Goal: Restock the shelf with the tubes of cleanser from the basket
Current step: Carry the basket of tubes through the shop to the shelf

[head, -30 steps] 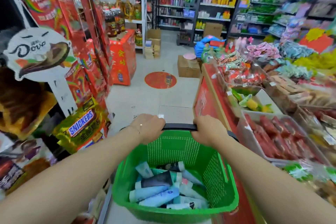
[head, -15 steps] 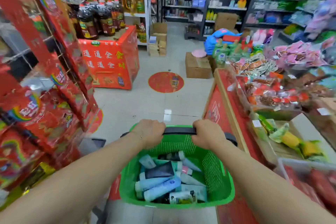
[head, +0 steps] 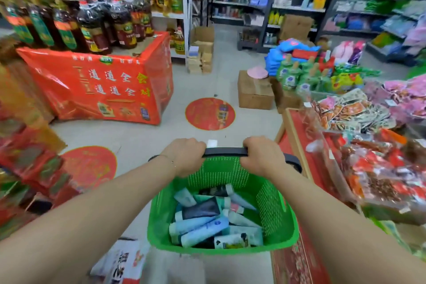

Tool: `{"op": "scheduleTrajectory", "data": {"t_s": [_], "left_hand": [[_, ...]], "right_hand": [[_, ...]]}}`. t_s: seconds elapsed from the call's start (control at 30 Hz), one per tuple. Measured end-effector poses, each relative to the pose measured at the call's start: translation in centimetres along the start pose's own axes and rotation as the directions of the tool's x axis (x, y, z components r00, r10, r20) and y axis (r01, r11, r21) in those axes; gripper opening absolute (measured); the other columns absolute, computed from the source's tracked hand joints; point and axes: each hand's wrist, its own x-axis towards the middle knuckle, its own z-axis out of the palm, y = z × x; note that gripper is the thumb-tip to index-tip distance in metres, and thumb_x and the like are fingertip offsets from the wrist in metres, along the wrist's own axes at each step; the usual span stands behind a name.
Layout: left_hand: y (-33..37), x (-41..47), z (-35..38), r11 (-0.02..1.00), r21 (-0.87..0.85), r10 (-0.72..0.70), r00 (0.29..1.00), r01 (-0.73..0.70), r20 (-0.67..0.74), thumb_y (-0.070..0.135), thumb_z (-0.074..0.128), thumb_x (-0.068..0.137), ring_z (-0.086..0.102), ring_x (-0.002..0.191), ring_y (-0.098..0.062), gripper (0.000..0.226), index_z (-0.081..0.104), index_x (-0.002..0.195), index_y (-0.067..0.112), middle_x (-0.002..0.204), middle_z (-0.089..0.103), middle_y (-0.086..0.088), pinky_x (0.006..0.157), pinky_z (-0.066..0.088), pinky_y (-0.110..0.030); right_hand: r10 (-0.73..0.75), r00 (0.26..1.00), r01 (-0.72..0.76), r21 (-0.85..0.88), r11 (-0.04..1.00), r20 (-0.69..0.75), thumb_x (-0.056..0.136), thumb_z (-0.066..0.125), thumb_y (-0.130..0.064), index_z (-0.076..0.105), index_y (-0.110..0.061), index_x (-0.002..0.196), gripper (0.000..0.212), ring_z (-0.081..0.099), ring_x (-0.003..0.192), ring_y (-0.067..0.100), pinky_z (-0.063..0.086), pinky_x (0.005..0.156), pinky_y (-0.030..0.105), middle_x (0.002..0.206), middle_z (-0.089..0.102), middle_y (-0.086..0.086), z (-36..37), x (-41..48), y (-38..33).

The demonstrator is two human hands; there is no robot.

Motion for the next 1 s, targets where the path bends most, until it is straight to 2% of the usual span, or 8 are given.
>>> {"op": "scheduleTrajectory", "data": {"t_s": [0.1,0.27,0.43,0.57,0.67,0.83,1.0], "left_hand": [[-3.7,5.6,-0.3,0.999,-0.032,-0.017,0.999,0.017,-0.028,0.036,0.043,0.097,0.061,0.101,-0.032,0.027,0.053,0.111,0.014,0.112,0.061,-0.013,0.081,0.046,-0.039],[-9.6,15.5,-2.3,1.000,-0.025,0.017,0.998,-0.018,-0.052,0.035,0.044,0.096,0.064,0.092,-0.031,0.024,0.056,0.105,0.016,0.104,0.065,-0.010,0.071,0.048,-0.038],[-14.6,24.0,-4.3,0.996,0.015,0.090,0.991,-0.089,-0.095,0.036,0.042,0.096,0.064,0.093,-0.032,0.025,0.054,0.105,0.016,0.104,0.065,-0.010,0.074,0.048,-0.039],[-17.8,31.1,-5.1,0.993,0.057,0.110,0.989,-0.104,-0.100,0.037,0.041,0.098,0.063,0.094,-0.031,0.026,0.053,0.108,0.016,0.104,0.064,-0.008,0.070,0.045,-0.036],[-20.5,36.7,-4.9,0.994,0.064,0.094,0.989,-0.088,-0.113,0.038,0.041,0.097,0.064,0.092,-0.029,0.025,0.053,0.106,0.018,0.103,0.066,-0.006,0.073,0.049,-0.038],[-24.1,47.1,-5.1,0.995,0.084,0.064,0.995,-0.058,-0.076,0.038,0.039,0.098,0.065,0.095,-0.030,0.025,0.052,0.106,0.019,0.105,0.066,-0.005,0.077,0.049,-0.040],[-27.2,58.4,-7.2,0.999,0.052,-0.009,0.999,0.011,-0.033,0.035,0.040,0.097,0.065,0.091,-0.030,0.021,0.053,0.104,0.020,0.101,0.066,-0.005,0.076,0.051,-0.038]], "right_hand": [[-0.001,1.000,0.001,-0.001,1.000,-0.003,0.076,0.058,-0.025,0.050,-0.017,0.075,0.011,0.058,0.085,0.029,0.036,0.065,0.030,0.079,0.053,0.003,-0.4,6.7,0.4],[0.059,0.998,-0.059,0.009,0.998,-0.013,0.074,0.060,-0.024,0.040,-0.018,0.064,0.023,0.049,0.072,0.026,0.032,0.061,0.028,0.066,0.042,-0.003,-1.7,17.7,1.5],[0.100,0.994,-0.099,0.039,0.994,-0.038,0.073,0.060,-0.022,0.039,-0.019,0.063,0.023,0.055,0.075,0.030,0.034,0.061,0.029,0.066,0.044,-0.002,-2.4,26.6,3.1],[0.126,0.991,-0.122,0.073,0.990,-0.051,0.073,0.058,-0.020,0.036,-0.020,0.061,0.025,0.051,0.070,0.030,0.035,0.059,0.029,0.064,0.045,-0.002,-2.3,33.8,4.7],[0.105,0.993,-0.100,0.089,0.991,-0.047,0.074,0.058,-0.019,0.036,-0.021,0.062,0.025,0.048,0.068,0.028,0.034,0.059,0.028,0.062,0.041,-0.005,-2.0,39.7,6.1],[0.044,0.999,-0.042,0.070,0.997,-0.030,0.073,0.057,-0.020,0.053,-0.020,0.073,0.004,0.053,0.066,0.027,0.038,0.055,0.029,0.064,0.051,-0.002,-1.9,51.2,9.8],[0.018,1.000,-0.019,0.097,0.995,0.006,0.073,0.057,-0.019,0.054,-0.018,0.073,0.003,0.051,0.065,0.028,0.035,0.053,0.028,0.063,0.048,-0.003,-2.9,63.4,14.0]]}}
